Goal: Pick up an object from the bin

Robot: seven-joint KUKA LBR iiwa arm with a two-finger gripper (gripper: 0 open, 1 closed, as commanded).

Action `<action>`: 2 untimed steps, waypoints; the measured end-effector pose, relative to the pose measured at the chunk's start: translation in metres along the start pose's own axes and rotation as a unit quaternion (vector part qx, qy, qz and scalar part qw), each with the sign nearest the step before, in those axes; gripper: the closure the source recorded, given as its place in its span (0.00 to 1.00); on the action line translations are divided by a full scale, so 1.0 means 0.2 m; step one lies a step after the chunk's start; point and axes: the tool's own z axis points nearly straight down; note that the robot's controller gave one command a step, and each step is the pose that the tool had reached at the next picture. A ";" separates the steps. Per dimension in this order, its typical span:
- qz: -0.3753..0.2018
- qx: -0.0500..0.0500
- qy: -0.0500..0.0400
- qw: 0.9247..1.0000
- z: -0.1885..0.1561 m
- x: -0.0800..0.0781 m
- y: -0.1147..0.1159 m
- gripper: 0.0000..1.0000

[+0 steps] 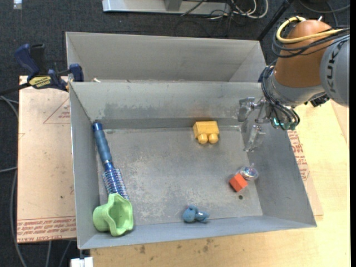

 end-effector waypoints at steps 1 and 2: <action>-0.053 -0.001 0.000 0.999 0.30 0.22 0.08 0.00; -0.106 0.001 -0.005 0.994 0.41 0.62 -0.07 0.00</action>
Offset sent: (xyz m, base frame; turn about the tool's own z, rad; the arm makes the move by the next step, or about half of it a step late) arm -0.0425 0.0136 -0.0565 -0.1061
